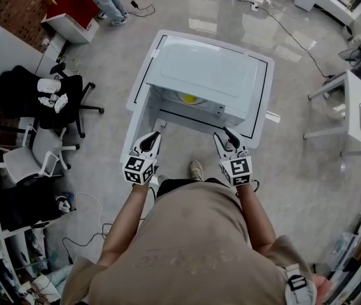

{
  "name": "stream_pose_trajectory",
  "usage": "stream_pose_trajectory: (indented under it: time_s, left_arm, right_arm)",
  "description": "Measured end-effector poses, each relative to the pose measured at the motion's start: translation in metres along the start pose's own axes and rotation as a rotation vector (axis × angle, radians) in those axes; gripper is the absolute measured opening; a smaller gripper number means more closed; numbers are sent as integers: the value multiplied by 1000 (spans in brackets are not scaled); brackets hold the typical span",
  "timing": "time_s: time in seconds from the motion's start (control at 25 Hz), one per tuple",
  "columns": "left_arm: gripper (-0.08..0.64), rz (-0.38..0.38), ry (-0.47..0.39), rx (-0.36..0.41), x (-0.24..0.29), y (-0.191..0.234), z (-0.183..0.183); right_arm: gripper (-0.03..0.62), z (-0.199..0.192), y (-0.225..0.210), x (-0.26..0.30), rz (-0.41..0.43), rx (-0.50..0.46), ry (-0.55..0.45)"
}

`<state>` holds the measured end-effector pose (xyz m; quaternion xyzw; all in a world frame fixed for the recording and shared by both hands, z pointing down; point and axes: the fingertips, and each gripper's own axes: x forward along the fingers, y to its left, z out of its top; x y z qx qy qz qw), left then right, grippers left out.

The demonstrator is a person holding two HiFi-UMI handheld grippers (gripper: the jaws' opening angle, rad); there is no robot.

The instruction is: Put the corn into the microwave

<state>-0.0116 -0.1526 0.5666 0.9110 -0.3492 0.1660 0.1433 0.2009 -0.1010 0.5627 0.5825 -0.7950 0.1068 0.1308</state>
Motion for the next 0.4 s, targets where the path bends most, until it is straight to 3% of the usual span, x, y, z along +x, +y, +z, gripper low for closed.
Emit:
stream_pose_trajectory:
  time_s: [0.4]
  left_arm:
    - [6,-17,-5,3,1,-11,5]
  right_arm:
    - [147,4,6,6,40,7,-20]
